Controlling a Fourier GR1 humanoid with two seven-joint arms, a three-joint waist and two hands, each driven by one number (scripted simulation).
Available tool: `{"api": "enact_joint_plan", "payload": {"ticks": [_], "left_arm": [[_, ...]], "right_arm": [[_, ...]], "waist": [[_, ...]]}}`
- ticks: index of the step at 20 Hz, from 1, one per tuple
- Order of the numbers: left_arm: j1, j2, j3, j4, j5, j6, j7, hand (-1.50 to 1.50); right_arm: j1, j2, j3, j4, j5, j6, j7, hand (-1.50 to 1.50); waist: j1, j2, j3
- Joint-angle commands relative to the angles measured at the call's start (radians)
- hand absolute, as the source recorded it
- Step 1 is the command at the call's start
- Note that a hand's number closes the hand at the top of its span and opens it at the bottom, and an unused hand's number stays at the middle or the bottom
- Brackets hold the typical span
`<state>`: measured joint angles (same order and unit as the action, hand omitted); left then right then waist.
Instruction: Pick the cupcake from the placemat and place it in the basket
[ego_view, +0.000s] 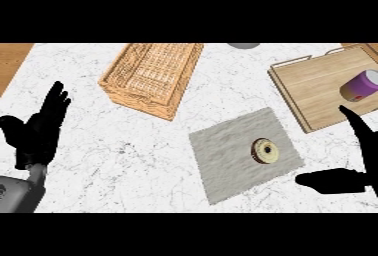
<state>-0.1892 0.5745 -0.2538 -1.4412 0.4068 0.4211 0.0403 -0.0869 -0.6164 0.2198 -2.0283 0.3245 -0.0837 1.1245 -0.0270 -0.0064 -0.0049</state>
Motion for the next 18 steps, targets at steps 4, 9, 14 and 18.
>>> {"api": "enact_joint_plan", "payload": {"ticks": [4,9,14,18], "left_arm": [[-0.083,-0.047,0.016,0.042,-0.03,-0.033,0.05,0.0],[0.032,-0.036,0.048,-0.045,-0.055,-0.059,0.02,0.0],[0.008,-0.095,0.052,0.027,-0.092,-0.091,-0.003,0.0],[0.018,-0.097,0.083,-0.046,-0.122,-0.066,0.066,0.0]], "right_arm": [[0.007,0.081,-0.003,-0.12,0.103,-0.014,0.196,-1.5],[0.026,0.162,-0.033,-0.046,0.148,-0.017,0.086,-1.5],[0.138,0.254,-0.01,0.109,0.217,-0.091,-0.154,-1.5],[0.248,0.345,0.117,0.029,0.383,-0.158,-0.159,-1.5]], "waist": [[0.019,0.006,0.004],[0.034,0.005,0.005],[0.027,0.007,0.005],[0.024,0.005,0.005]]}}
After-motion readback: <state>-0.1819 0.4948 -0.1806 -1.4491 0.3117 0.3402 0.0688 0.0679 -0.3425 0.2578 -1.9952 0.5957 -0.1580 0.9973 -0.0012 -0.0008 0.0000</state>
